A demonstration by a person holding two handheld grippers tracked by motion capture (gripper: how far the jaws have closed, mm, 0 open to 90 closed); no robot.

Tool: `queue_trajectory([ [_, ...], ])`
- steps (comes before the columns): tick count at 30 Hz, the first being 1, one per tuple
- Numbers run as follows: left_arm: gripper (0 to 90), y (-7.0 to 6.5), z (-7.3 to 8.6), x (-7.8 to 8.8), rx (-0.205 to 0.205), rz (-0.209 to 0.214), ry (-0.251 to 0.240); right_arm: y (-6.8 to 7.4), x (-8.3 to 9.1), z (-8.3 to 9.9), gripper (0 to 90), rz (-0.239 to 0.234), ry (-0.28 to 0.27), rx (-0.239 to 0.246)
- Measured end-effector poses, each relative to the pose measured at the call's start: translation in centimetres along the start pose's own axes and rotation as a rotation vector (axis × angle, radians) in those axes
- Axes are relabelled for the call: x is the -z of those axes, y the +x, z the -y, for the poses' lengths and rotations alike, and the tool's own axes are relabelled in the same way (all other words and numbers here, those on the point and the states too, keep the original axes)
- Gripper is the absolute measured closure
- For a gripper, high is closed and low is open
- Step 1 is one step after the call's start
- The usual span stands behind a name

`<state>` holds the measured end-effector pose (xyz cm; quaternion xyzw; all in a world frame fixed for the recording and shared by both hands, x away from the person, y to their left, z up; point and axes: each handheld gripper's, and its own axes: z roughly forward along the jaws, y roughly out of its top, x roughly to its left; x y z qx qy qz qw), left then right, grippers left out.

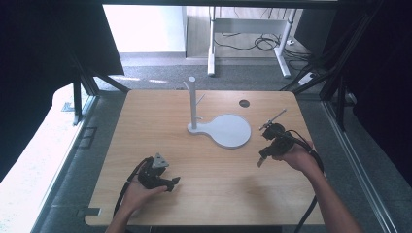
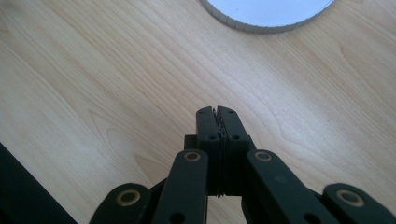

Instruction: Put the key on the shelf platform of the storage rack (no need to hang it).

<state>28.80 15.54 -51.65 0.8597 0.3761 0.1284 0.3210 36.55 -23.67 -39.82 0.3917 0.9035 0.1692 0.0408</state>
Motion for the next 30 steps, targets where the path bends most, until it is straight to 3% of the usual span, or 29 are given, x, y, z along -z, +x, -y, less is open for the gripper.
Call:
queue_trajectory([
  [30, 23.2, 0.1, 0.0, 0.1, -0.005, 0.002, -0.004, -1.0, -0.3, -4.5, 89.4, -0.011, -0.006, -0.012],
])
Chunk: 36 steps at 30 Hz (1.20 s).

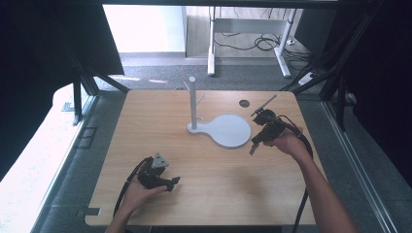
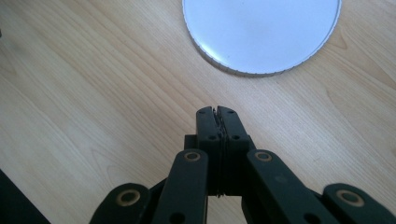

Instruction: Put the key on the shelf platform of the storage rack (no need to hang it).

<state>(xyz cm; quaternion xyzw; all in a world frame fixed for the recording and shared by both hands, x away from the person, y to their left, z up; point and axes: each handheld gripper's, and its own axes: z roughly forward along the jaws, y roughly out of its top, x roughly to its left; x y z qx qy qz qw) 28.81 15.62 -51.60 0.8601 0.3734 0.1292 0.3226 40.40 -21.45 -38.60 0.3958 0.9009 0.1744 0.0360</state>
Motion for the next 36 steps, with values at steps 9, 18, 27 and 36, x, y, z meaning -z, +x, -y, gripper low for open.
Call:
queue_trajectory([
  [9, 23.2, 0.1, 0.0, 0.0, 0.010, 0.001, -0.002, -0.8, -0.5, -1.0, 89.5, -0.002, 0.006, -0.016],
  [18, 23.2, 0.2, 0.1, 0.1, 0.012, 0.001, -0.004, -1.1, -0.7, -1.9, 89.5, 0.004, -0.003, -0.022],
  [27, 23.2, 0.3, 0.1, 0.1, 0.013, 0.001, -0.007, -1.7, -1.3, -2.8, 89.5, -0.001, 0.002, -0.033],
  [36, 23.3, 0.3, 0.1, 0.1, 0.014, 0.000, -0.008, -1.9, -1.5, -3.4, 89.4, -0.009, -0.006, -0.040],
])
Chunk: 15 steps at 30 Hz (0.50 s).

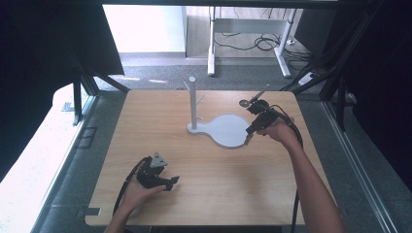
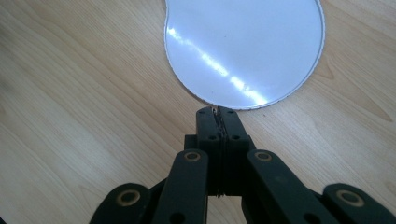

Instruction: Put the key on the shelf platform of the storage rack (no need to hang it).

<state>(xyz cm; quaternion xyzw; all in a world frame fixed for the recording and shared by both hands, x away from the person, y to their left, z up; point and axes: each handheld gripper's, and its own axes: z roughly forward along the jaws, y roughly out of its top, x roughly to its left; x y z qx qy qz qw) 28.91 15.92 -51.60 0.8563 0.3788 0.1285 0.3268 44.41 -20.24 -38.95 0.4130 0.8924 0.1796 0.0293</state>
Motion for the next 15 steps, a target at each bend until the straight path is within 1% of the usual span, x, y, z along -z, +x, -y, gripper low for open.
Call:
queue_trajectory([
  [13, 23.3, 0.0, 0.0, 0.0, 0.000, -0.002, 0.001, -0.4, -0.5, -1.3, 89.5, -0.007, -0.006, -0.011],
  [15, 23.3, 0.0, 0.0, 0.0, -0.001, 0.000, 0.004, -0.5, -0.6, -1.6, 89.5, -0.022, -0.015, -0.006],
])
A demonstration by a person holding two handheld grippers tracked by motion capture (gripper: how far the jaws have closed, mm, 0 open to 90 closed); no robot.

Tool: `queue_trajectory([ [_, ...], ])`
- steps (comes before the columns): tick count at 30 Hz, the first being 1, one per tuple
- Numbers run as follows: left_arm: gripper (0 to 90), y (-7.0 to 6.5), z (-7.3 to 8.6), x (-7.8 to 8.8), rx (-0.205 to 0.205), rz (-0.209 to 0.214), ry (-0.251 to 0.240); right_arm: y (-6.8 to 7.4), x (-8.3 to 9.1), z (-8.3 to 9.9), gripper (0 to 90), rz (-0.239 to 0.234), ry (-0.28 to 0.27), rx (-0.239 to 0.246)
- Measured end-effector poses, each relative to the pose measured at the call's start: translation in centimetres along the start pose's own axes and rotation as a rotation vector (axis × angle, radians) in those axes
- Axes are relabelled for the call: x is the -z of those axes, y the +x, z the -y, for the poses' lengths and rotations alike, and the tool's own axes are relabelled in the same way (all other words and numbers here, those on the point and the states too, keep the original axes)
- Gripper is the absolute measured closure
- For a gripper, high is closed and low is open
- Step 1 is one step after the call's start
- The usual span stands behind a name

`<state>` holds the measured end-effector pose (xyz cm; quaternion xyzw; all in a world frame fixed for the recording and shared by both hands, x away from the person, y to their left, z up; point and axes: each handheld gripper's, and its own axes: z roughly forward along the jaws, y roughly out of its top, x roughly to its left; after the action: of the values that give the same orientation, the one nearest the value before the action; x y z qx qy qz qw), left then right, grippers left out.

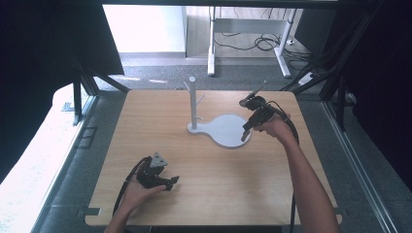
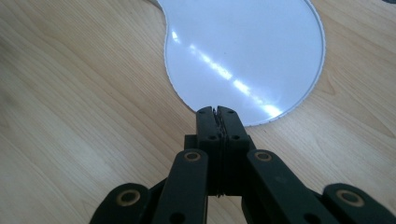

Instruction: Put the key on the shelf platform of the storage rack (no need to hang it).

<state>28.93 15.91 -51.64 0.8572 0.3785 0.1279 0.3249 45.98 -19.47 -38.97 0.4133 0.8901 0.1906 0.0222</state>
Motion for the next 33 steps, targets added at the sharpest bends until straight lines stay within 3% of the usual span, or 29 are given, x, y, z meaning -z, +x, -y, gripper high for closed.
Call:
queue_trajectory([
  [33, 23.2, 0.3, 0.1, 0.3, 0.005, 0.000, -0.007, -0.4, -2.4, -3.1, 89.5, 0.002, 0.019, -0.022],
])
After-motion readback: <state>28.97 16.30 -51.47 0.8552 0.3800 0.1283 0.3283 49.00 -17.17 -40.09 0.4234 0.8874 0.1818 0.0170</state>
